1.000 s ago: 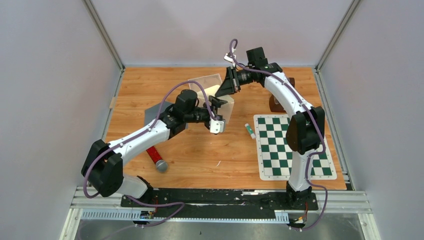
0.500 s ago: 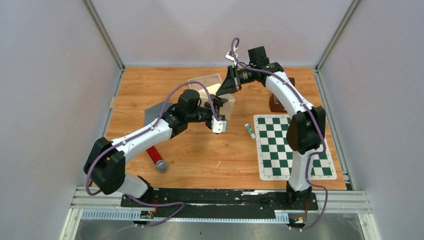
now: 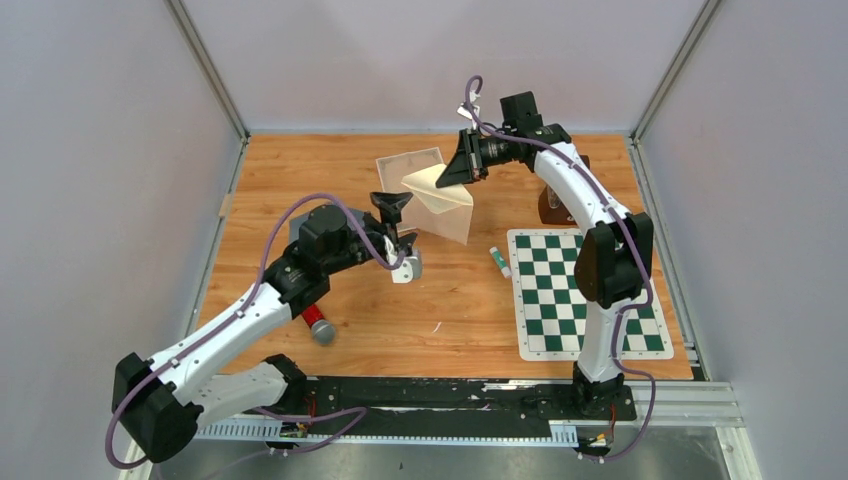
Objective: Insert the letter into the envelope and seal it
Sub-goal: Place the envelope at the center of the board.
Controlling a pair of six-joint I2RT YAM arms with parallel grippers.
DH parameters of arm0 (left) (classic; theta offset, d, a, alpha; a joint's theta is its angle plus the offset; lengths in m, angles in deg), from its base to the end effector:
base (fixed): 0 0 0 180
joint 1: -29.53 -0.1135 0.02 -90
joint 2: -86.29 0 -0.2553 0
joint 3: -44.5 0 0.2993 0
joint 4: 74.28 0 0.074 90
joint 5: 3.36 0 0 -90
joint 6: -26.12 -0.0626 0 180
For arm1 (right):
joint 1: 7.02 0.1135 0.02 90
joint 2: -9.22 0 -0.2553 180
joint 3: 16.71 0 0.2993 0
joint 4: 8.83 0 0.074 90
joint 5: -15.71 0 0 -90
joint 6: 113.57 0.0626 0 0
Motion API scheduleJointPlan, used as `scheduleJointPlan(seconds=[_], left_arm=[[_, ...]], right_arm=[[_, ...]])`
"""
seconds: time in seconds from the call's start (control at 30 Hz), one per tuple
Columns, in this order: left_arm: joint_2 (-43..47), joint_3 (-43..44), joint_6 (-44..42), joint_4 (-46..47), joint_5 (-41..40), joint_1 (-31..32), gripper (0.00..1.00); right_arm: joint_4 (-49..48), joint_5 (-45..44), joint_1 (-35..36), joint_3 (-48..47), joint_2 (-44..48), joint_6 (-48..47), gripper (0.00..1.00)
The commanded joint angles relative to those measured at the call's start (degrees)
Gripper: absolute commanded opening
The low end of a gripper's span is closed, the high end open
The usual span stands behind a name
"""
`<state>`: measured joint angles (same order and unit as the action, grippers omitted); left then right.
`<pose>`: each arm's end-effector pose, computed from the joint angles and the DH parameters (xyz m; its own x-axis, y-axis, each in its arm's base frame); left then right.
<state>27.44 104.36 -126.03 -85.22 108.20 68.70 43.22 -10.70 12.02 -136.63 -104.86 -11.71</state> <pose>0.2316 -0.2183 0.3145 0.7051 0.4863 -0.5162 0.5237 0.1337 0.8413 0.4472 0.2136 0.3035 -0.8181 -0.1856 -0.5444 -0.5751 0.2620 0.7750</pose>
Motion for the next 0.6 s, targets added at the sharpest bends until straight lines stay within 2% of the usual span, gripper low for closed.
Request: scheduleJointPlan(seconds=[0.0,0.13,0.27,0.4,0.43,0.57], left_arm=[[3.15,-4.73,-0.43,-1.02,-6.65,-0.42,0.91],[5.71,-5.76,1.19,-3.09,-8.77,-0.61,0.91],[5.35,-4.13,12.52,-3.30,-11.94,-2.67,0.92],[1.43,2.80,28.55,-11.45,-12.15,-7.31,0.94],[0.70,5.44,33.27,-13.24,-9.94,-8.48,0.94],[-3.60,11.46,41.05,-22.19,-0.40,-13.92,0.93]], right_arm=[[-0.41,-0.94,0.00,0.36,4.25,0.76,0.00],[-0.24,-0.75,-0.06,0.92,4.56,0.31,0.00],[0.36,-0.01,-0.02,1.83,4.57,-1.76,0.00],[7.41,3.85,-0.06,2.18,4.13,-15.33,0.00],[10.16,4.25,-0.02,2.18,3.76,-19.48,0.00],[22.81,4.55,0.22,1.08,1.55,-35.51,0.00]])
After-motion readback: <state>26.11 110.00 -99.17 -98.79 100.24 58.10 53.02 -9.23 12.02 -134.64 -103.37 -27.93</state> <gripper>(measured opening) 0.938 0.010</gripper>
